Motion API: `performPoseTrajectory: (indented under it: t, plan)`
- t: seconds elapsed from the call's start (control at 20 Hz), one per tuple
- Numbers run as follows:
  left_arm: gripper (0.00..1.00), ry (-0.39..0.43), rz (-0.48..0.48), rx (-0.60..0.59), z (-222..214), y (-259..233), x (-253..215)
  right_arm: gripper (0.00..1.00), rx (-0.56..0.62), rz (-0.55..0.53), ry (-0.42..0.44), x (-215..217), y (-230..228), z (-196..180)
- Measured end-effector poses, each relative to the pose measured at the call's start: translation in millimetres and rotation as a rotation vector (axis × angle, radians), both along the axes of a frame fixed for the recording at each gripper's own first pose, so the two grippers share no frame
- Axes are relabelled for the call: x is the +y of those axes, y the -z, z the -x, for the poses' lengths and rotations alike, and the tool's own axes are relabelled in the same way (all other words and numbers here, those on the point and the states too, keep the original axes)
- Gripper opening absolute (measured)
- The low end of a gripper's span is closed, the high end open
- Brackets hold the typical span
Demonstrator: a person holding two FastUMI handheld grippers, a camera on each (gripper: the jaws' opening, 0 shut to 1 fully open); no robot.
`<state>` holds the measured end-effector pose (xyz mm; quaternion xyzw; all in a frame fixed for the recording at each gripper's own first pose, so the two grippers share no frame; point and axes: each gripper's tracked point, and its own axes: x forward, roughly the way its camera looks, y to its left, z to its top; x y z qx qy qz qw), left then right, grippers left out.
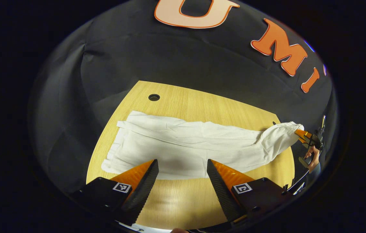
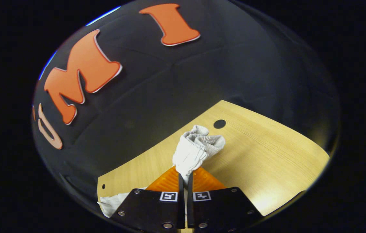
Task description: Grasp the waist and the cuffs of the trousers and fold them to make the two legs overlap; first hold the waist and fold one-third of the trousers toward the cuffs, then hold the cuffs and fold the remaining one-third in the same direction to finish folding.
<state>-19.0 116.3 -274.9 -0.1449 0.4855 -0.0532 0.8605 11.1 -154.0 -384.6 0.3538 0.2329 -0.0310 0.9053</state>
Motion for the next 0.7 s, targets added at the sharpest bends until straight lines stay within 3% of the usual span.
performPoseTrajectory:
  t: [0.65,0.7]
  plan:
    - [1.0,-0.055,0.051,0.01,3,6,24,0.03,-0.149,0.086,-0.286,3,2,5]
    - [0.96,-0.064,0.054,0.014,4,5,26,0.03,-0.157,0.097,-0.306,4,4,5]
